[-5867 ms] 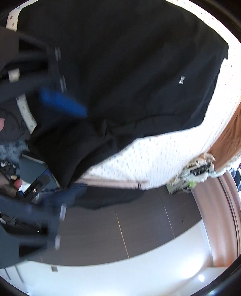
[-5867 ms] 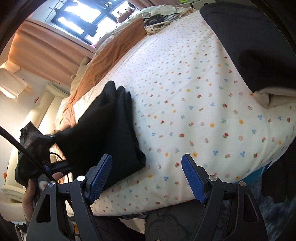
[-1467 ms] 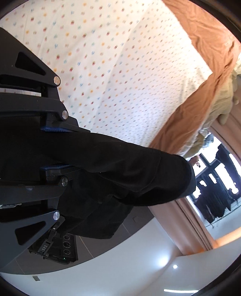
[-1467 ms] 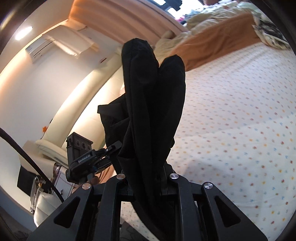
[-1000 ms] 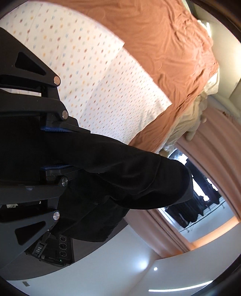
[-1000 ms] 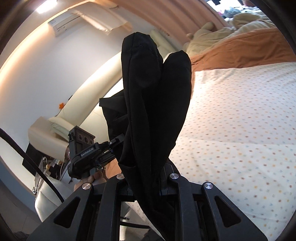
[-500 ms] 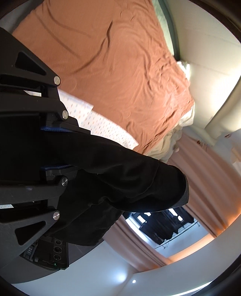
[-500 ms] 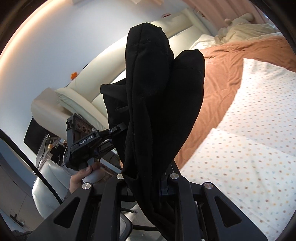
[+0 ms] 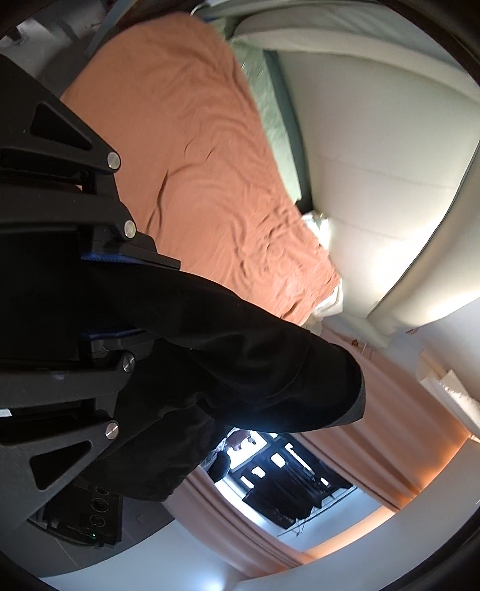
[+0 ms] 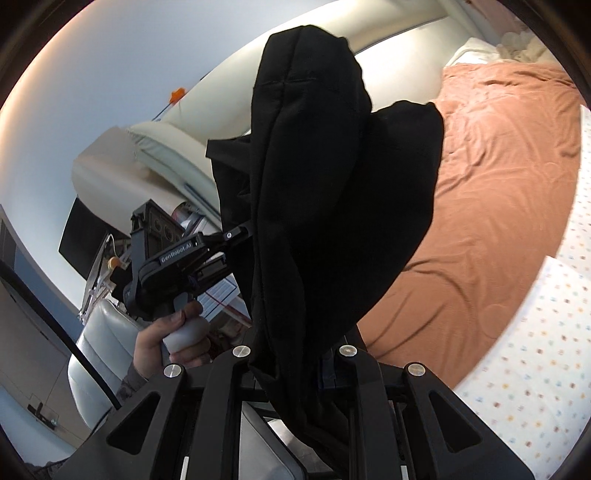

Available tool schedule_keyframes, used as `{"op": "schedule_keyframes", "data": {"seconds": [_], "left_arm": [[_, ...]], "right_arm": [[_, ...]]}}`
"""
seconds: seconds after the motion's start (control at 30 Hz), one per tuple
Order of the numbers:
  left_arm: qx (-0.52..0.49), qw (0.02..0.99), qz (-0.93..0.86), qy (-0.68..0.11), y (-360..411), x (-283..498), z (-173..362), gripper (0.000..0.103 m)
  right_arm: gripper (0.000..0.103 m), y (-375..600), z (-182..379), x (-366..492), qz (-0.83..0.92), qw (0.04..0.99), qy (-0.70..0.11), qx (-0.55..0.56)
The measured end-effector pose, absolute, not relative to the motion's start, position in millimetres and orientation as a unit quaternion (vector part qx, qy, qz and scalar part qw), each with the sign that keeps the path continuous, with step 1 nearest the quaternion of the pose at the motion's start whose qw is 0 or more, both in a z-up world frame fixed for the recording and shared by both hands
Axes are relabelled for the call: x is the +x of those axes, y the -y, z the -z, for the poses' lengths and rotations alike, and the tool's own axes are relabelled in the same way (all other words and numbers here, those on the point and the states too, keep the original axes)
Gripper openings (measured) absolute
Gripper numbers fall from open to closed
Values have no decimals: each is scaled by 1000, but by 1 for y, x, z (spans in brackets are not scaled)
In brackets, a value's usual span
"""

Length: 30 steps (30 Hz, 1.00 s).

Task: Fold large clothes
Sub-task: 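Lift the folded shirt with both tools and carry it over the orange blanket, then lower the shirt onto the orange blanket and open both tools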

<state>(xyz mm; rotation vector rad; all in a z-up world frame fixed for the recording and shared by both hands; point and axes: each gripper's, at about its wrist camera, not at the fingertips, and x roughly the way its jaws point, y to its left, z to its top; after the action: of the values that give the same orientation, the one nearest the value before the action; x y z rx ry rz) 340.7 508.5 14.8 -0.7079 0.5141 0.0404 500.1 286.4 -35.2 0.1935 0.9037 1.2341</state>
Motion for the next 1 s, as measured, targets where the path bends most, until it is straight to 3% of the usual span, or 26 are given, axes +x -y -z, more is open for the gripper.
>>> {"op": "schedule_keyframes", "data": {"seconds": [0.43, 0.83, 0.97, 1.0], "left_arm": [[-323, 900, -72, -283, -569, 358, 6, 26], [-272, 877, -151, -367, -567, 456, 61, 29], [-243, 873, -208, -367, -565, 464, 67, 55], [-251, 875, -206, -360, -566, 460, 69, 66]], "right_arm": [[12, -340, 88, 526, -579, 671, -451, 107], [12, -286, 148, 626, -509, 691, -485, 168], [15, -271, 179, 649, -474, 693, -507, 193], [16, -282, 187, 641, -467, 693, -515, 193]]}}
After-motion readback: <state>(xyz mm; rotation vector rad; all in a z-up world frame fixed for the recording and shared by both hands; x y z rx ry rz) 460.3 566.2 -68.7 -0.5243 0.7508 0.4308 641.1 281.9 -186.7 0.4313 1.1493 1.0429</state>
